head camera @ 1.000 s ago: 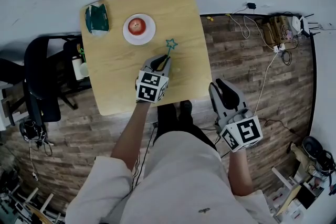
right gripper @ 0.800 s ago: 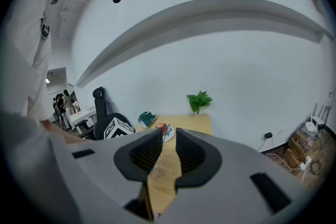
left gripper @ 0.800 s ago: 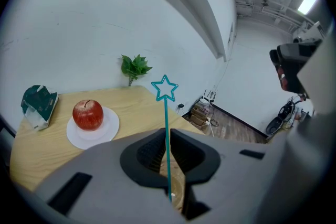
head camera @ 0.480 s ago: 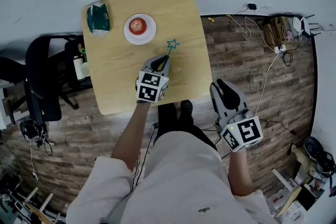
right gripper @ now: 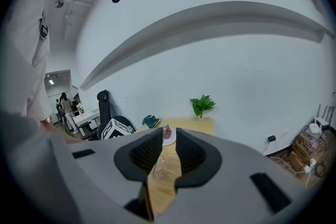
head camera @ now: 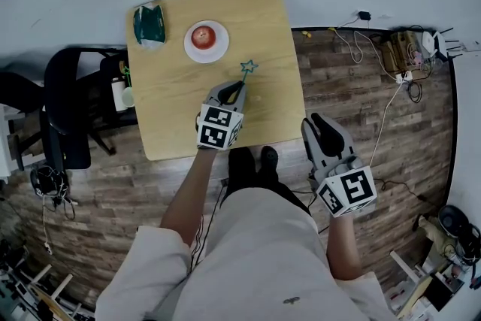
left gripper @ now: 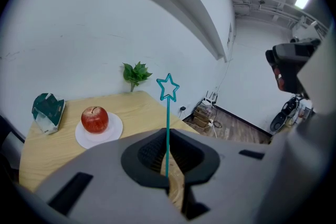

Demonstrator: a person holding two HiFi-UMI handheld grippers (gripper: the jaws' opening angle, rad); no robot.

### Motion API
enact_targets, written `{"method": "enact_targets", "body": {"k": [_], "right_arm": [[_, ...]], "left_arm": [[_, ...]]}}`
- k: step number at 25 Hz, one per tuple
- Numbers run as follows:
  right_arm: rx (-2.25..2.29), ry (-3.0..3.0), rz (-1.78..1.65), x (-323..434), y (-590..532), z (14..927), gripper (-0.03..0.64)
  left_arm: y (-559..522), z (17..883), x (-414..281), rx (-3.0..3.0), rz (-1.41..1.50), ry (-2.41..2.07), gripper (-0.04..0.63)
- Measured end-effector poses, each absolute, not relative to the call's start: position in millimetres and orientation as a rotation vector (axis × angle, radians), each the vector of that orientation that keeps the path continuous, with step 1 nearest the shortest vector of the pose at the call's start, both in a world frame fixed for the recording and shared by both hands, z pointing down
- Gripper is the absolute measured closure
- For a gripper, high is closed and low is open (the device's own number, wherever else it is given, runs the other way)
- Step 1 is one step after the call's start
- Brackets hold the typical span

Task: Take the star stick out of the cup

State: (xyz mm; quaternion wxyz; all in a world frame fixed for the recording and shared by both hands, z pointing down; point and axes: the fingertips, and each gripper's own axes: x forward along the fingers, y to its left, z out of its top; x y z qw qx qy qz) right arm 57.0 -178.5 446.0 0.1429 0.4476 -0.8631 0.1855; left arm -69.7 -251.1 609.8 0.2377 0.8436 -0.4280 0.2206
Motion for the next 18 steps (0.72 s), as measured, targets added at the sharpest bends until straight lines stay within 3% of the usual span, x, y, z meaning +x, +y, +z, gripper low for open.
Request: {"method": "enact_targets", "body": {"k": [18], "right_arm": [[1.223, -2.639, 0.457, 58, -153, 412, 0.540]], "left_arm": [[-222, 528, -80, 2.349, 0.452, -1.354, 0.575]]}}
